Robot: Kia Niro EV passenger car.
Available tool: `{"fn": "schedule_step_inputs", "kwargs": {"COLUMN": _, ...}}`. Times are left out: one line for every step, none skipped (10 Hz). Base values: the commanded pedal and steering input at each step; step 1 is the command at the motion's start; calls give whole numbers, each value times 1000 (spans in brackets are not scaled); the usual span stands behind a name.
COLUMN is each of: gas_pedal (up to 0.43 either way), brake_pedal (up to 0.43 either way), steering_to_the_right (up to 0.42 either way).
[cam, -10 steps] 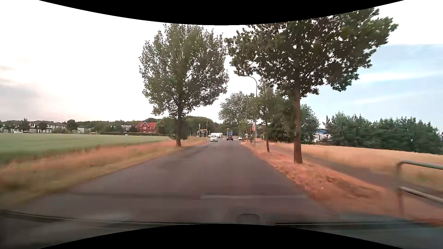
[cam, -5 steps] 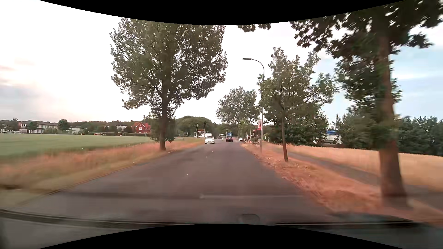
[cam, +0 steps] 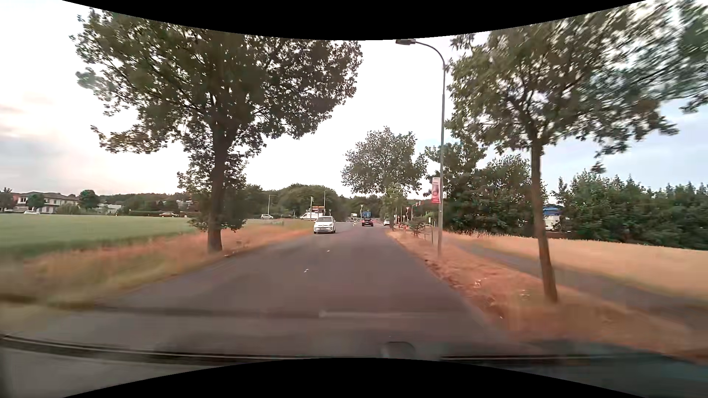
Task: Follow the waypoints while adhering to traffic rules and regulations
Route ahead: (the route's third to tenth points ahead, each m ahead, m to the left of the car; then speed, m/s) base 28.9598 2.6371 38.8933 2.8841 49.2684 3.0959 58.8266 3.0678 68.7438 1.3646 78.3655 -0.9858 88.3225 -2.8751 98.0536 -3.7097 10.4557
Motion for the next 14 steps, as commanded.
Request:
{"fn": "schedule_step_inputs", "kwargs": {"gas_pedal": 240, "brake_pedal": 0, "steering_to_the_right": 0}}
{"fn": "schedule_step_inputs", "kwargs": {"gas_pedal": 240, "brake_pedal": 0, "steering_to_the_right": -1}}
{"fn": "schedule_step_inputs", "kwargs": {"gas_pedal": 240, "brake_pedal": 0, "steering_to_the_right": -3}}
{"fn": "schedule_step_inputs", "kwargs": {"gas_pedal": 240, "brake_pedal": 0, "steering_to_the_right": -6}}
{"fn": "schedule_step_inputs", "kwargs": {"gas_pedal": 240, "brake_pedal": 0, "steering_to_the_right": -6}}
{"fn": "schedule_step_inputs", "kwargs": {"gas_pedal": 240, "brake_pedal": 0, "steering_to_the_right": -6}}
{"fn": "schedule_step_inputs", "kwargs": {"gas_pedal": 240, "brake_pedal": 0, "steering_to_the_right": -6}}
{"fn": "schedule_step_inputs", "kwargs": {"gas_pedal": 209, "brake_pedal": 0, "steering_to_the_right": -6}}
{"fn": "schedule_step_inputs", "kwargs": {"gas_pedal": 189, "brake_pedal": 0, "steering_to_the_right": -6}}
{"fn": "schedule_step_inputs", "kwargs": {"gas_pedal": 189, "brake_pedal": 0, "steering_to_the_right": -8}}
{"fn": "schedule_step_inputs", "kwargs": {"gas_pedal": 189, "brake_pedal": 0, "steering_to_the_right": -10}}
{"fn": "schedule_step_inputs", "kwargs": {"gas_pedal": 177, "brake_pedal": 0, "steering_to_the_right": -10}}
{"fn": "schedule_step_inputs", "kwargs": {"gas_pedal": 169, "brake_pedal": 0, "steering_to_the_right": -10}}
{"fn": "schedule_step_inputs", "kwargs": {"gas_pedal": 169, "brake_pedal": 0, "steering_to_the_right": -10}}
